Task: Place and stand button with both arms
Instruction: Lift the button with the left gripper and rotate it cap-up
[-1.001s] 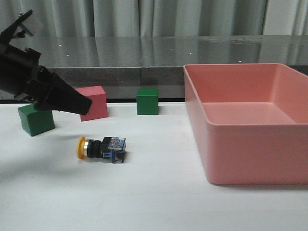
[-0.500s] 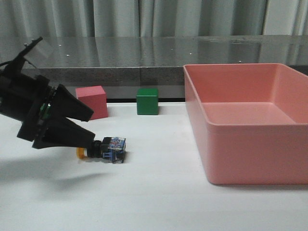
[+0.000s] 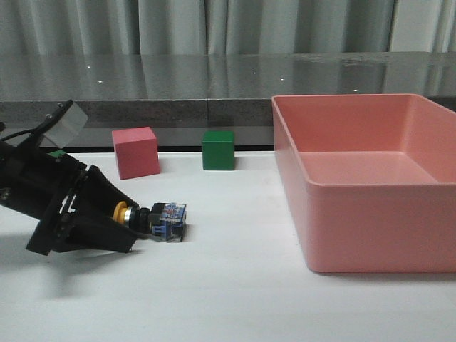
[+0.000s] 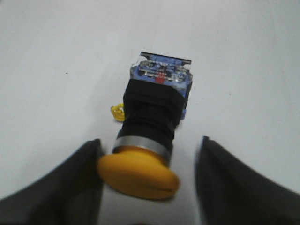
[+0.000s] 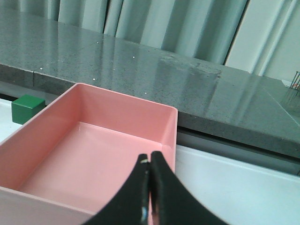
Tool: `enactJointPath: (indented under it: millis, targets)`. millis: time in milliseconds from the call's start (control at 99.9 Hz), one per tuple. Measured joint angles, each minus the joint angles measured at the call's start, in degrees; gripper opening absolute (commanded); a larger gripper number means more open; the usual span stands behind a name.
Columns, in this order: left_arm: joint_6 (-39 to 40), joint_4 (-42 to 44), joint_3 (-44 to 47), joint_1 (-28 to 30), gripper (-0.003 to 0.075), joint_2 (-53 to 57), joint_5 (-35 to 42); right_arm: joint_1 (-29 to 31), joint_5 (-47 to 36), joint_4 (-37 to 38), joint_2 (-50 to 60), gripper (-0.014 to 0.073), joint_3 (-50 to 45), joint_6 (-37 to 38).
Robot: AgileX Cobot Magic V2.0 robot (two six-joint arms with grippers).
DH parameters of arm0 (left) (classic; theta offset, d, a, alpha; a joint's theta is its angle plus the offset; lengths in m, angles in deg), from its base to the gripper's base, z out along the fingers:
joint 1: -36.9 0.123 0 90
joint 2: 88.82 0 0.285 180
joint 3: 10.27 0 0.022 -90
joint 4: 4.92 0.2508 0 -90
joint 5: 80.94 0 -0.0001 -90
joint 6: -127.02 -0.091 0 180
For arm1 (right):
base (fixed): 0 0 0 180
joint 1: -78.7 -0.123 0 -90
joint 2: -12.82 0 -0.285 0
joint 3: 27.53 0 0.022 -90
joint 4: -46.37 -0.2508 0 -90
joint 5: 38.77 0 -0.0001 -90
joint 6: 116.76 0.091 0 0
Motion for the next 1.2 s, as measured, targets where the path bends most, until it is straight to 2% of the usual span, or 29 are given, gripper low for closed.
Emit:
enactJointPath:
  millis: [60,230,340,430,480,580,640,720,911,1051,1201]
  targets:
    - [0.0,-0.1,0.0,0.0,-0.0021,0.0,0.0,0.0,0.0,0.0,0.0,-0.0062,0.0,0.0]
    - [-0.1,0.0,0.0,0.0,-0.002,0.4,-2.8,0.0,0.0,0.0,0.0,-0.0062,0.0,0.0]
    - [0.7,0.4,0.0,0.0,-0.002,4.3,-3.3,0.0,0.0,0.0,0.0,-0.0062,0.0,0.0]
    - [2.8,2.2,0.0,-0.1,-0.002,10.0,-0.8,0.0,0.0,0.0,0.0,-0.0062,0.0,0.0]
    - [5.9,5.6,-0.6,-0.7,-0.002,14.8,3.3,0.0,0.0,0.0,0.0,-0.0062,0.0,0.0]
    - [15.2,17.2,-2.5,-3.1,-0.002,23.0,12.3,0.0,0.0,0.0,0.0,-0.0062,0.0,0.0]
    - [23.0,27.8,-4.3,-5.4,-0.0019,27.2,15.1,0.0,0.0,0.0,0.0,-0.0062,0.0,0.0]
    - [33.5,41.4,-7.3,-8.6,-0.0019,30.5,14.3,0.0,0.0,0.0,0.0,-0.0062,0.0,0.0]
    - [57.6,74.1,-13.8,-17.3,-0.0019,30.8,5.4,0.0,0.0,0.0,0.0,-0.0062,0.0,0.0]
    - [70.6,89.4,-14.5,-21.7,-0.0019,28.3,4.6,0.0,0.0,0.0,0.0,-0.0062,0.0,0.0]
    - [80.6,97.4,-14.6,-24.7,-0.0019,24.4,4.6,0.0,0.0,0.0,0.0,-0.0062,0.0,0.0]
